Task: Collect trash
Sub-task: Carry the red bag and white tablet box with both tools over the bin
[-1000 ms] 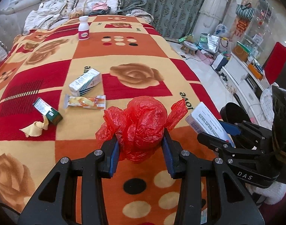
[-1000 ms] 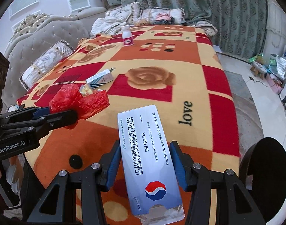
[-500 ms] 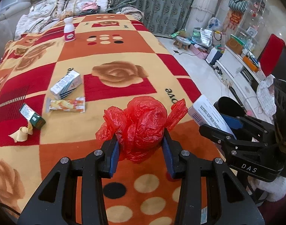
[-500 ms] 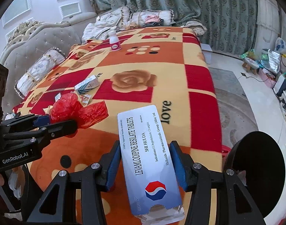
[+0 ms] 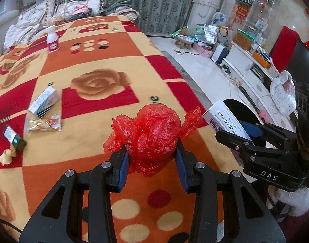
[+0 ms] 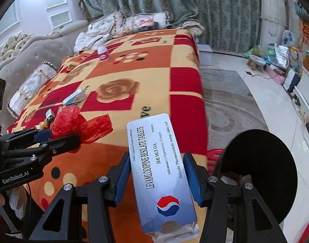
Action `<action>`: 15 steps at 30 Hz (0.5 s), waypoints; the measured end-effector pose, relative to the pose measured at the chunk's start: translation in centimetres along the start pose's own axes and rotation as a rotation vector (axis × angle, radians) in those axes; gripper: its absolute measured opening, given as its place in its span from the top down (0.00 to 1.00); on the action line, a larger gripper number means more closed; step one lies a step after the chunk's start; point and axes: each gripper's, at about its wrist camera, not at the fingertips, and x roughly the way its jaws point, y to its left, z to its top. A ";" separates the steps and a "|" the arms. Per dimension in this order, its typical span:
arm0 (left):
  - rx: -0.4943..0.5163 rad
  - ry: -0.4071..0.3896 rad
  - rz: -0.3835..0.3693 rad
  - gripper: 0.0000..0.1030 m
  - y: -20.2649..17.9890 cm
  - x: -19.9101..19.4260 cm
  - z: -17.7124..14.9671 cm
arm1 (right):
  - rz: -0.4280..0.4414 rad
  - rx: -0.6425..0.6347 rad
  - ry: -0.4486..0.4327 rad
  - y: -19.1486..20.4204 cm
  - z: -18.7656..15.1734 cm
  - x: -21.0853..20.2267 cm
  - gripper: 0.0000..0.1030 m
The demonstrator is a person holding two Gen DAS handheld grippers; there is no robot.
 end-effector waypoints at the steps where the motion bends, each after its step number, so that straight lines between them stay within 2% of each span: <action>1: 0.004 0.001 -0.004 0.62 -0.3 0.1 0.1 | -0.006 0.007 -0.001 -0.5 -0.1 -0.1 0.51; 15: 0.068 0.026 -0.066 0.62 -5.9 2.9 1.5 | -0.072 0.095 -0.018 -6.0 -0.8 -1.9 0.51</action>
